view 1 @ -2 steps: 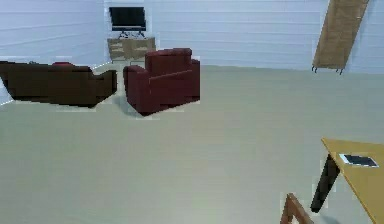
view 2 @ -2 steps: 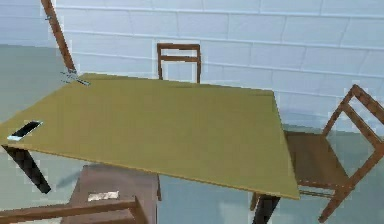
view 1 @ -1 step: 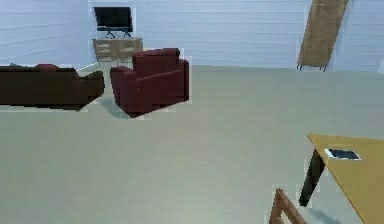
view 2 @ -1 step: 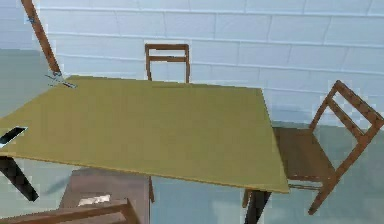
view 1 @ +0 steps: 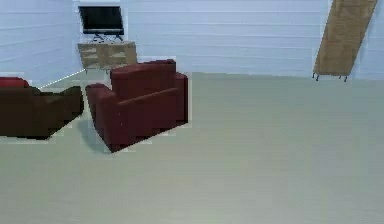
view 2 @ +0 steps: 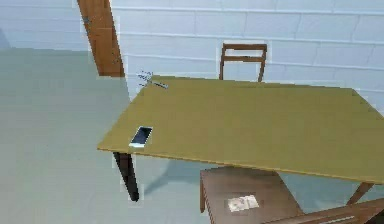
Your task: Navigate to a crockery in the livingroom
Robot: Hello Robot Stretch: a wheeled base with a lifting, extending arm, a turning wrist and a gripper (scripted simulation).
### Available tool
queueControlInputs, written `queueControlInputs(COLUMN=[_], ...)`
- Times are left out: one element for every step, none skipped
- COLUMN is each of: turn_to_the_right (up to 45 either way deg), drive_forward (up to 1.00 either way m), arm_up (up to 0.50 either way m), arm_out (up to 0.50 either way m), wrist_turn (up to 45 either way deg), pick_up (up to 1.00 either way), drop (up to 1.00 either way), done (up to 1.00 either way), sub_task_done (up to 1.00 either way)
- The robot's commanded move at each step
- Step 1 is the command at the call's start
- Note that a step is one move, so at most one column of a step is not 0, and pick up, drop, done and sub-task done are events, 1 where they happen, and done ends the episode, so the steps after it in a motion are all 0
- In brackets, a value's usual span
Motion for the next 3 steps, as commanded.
queueControlInputs(turn_to_the_right=[36.0, 0.0, 3.0], drive_forward=[0.00, 0.80, 0.00], arm_up=[0.00, 0.00, 0.00], arm_out=[0.00, 0.00, 0.00], wrist_turn=[0.0, 0.0, 0.0], pick_up=[0.00, 0.00, 0.00], drop=[0.00, 0.00, 0.00], done=[0.00, 0.00, 0.00], sub_task_done=[0.00, 0.00, 0.00])
